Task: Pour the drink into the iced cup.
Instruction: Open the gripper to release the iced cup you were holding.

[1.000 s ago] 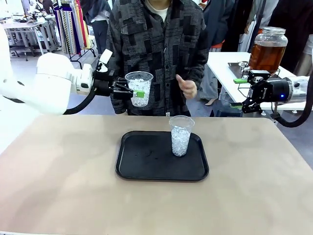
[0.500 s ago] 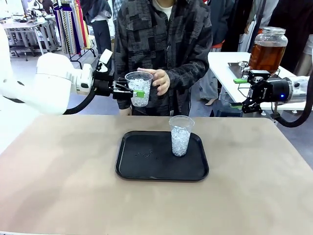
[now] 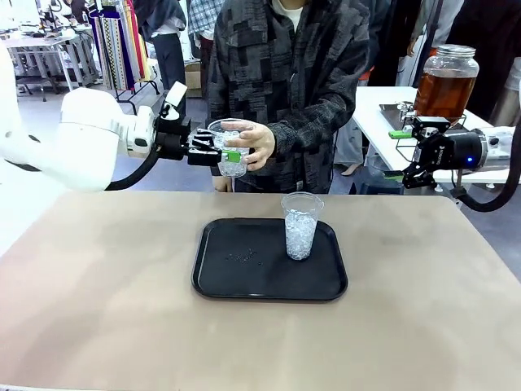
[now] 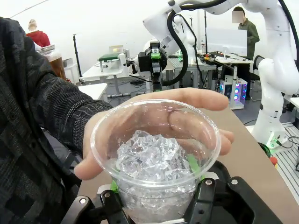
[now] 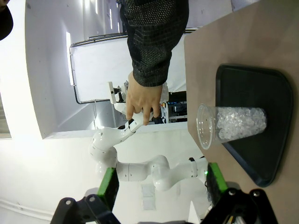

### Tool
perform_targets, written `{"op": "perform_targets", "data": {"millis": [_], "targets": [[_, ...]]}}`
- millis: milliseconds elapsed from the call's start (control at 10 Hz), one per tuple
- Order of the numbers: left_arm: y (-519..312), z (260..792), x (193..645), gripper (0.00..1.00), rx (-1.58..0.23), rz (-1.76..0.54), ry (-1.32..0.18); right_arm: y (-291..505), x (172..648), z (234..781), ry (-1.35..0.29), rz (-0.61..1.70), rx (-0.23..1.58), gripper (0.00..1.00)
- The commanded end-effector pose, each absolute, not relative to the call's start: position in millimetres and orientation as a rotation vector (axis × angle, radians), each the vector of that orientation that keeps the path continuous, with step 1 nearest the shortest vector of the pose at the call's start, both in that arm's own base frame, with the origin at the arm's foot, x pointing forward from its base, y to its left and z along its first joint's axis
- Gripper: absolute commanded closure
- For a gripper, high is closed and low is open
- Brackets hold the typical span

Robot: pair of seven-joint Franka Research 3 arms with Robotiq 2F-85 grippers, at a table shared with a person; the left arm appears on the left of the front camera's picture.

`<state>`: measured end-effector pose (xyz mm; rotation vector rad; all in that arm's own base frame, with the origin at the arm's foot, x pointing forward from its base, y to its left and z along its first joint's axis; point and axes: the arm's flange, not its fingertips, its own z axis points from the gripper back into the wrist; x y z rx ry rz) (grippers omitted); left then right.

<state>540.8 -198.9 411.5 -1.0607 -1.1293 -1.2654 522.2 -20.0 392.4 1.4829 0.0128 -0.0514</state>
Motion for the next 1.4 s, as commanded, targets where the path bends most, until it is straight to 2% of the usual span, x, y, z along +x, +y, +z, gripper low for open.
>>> {"op": "perform_targets", "data": {"millis": [0, 1300], "targets": [[-199.6, 414.6, 538.2, 0.36, -1.061, -1.262, -1.159, -19.7, 522.8, 393.8, 0.007, -0.052, 1.48, 0.0], [-199.6, 414.6, 538.2, 0.36, -1.061, -1.262, -1.159, -19.7, 522.8, 393.8, 0.007, -0.052, 1.48, 0.0]]}}
